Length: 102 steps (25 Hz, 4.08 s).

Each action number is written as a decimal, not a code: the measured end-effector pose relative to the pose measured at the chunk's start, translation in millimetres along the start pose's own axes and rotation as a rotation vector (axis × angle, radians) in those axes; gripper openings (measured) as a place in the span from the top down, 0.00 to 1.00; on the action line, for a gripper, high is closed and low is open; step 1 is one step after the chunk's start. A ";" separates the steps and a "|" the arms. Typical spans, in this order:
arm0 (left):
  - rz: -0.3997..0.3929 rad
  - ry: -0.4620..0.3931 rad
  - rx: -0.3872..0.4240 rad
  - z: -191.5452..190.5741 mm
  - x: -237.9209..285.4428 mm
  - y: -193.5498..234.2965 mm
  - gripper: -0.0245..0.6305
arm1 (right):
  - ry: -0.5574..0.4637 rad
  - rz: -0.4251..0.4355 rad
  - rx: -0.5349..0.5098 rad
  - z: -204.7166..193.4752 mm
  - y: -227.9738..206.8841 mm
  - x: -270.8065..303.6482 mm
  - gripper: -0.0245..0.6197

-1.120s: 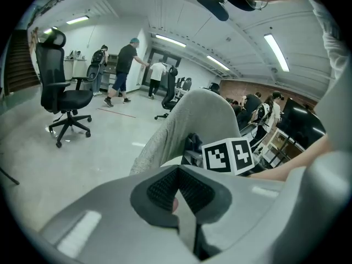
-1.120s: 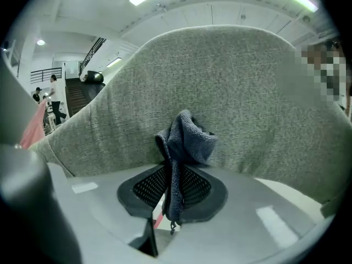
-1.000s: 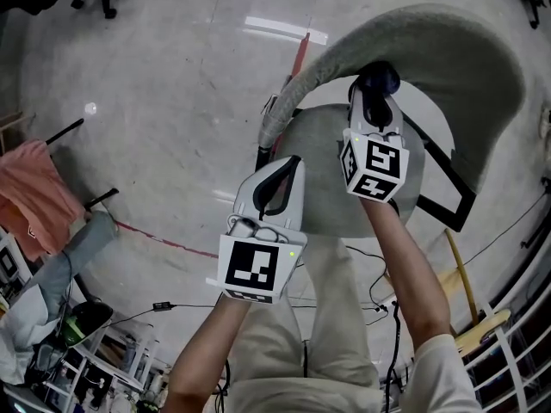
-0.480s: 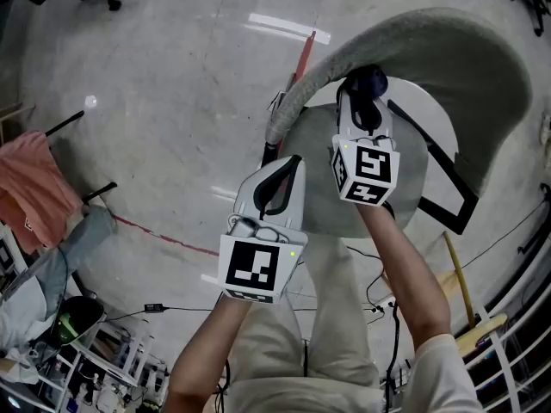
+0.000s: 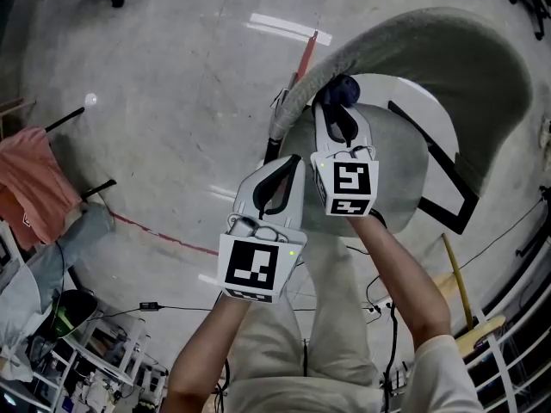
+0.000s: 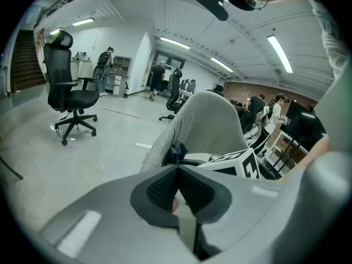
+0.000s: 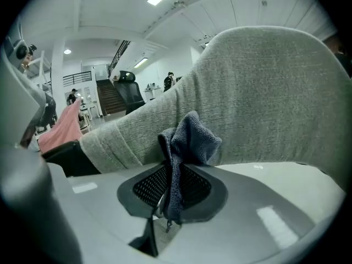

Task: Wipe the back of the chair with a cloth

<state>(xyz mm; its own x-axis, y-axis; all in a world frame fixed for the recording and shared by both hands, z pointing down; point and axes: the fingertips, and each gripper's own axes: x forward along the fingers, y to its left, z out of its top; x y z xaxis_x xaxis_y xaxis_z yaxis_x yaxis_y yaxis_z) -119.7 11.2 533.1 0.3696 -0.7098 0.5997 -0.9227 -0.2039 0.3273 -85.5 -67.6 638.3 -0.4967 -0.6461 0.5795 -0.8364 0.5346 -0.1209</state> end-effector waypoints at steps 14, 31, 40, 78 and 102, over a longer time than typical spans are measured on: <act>0.009 -0.027 0.005 -0.5 -16.1 -5.7 0.96 | 0.026 0.160 0.005 -13.5 50.7 -20.9 0.85; 0.068 -0.033 -0.003 -13.9 -48.9 -5.3 0.96 | 0.058 0.261 -0.042 -21.2 68.9 -56.8 0.85; 0.048 -0.029 0.001 -1.3 -66.9 -33.4 0.96 | 0.035 0.194 -0.055 13.2 41.4 -103.0 0.85; -0.159 -0.096 0.169 127.8 -193.1 -243.8 0.96 | -0.134 -0.029 0.051 173.6 -17.1 -432.8 0.85; -0.225 -0.304 0.190 157.8 -277.6 -349.8 0.96 | -0.359 -0.029 0.129 206.8 -6.7 -557.3 0.85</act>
<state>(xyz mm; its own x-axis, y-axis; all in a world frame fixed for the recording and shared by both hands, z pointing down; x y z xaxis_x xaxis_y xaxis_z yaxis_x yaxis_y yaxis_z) 83.1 173.2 137.0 0.5409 -0.7943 0.2767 -0.8372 -0.4769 0.2676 149.0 176.2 149.5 -0.5027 -0.8218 0.2681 -0.8623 0.4550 -0.2223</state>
